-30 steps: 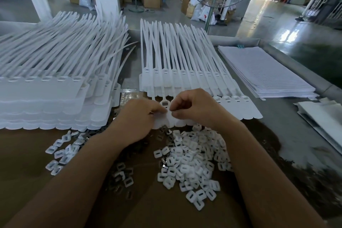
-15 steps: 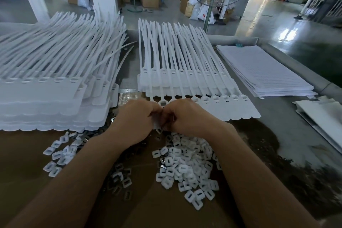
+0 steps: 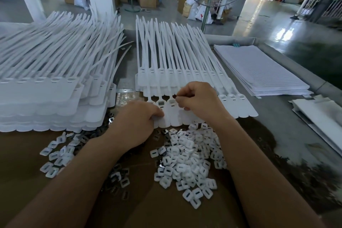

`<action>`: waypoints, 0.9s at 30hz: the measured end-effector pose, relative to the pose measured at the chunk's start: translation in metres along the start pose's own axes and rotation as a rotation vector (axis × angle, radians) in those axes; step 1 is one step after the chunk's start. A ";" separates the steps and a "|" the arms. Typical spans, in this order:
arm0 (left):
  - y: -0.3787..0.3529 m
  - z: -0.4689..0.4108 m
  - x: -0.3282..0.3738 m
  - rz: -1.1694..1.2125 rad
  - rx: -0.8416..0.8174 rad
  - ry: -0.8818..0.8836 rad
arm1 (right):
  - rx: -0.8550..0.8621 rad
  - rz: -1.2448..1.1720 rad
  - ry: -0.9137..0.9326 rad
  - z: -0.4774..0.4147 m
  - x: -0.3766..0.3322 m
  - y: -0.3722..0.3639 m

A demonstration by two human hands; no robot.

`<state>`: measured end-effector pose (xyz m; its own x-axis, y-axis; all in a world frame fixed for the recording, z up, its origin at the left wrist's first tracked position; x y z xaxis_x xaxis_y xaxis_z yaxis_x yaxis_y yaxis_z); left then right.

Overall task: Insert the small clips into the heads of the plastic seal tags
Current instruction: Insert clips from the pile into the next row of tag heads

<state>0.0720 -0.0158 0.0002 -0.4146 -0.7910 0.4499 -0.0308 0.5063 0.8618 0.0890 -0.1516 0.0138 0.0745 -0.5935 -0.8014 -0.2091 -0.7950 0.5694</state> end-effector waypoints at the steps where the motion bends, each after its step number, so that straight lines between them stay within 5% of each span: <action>1: 0.000 0.000 0.001 -0.002 0.001 -0.010 | 0.016 0.002 -0.015 -0.002 0.003 0.001; 27: -0.004 0.001 0.008 -0.096 0.000 -0.091 | 0.010 0.345 0.104 -0.014 0.009 -0.015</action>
<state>0.0681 -0.0237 -0.0001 -0.4905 -0.8014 0.3422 -0.0747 0.4300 0.8997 0.1062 -0.1468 0.0011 0.0963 -0.8369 -0.5388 -0.2490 -0.5443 0.8011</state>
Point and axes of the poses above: each hand's wrist, its own z-axis away from the middle knuckle, its own y-axis out of the back of the hand, x = y × z, the point moved 10 cm from there along -z, towards the middle knuckle, and after that the axes turned 6 degrees about x, right-handed, at the moved point
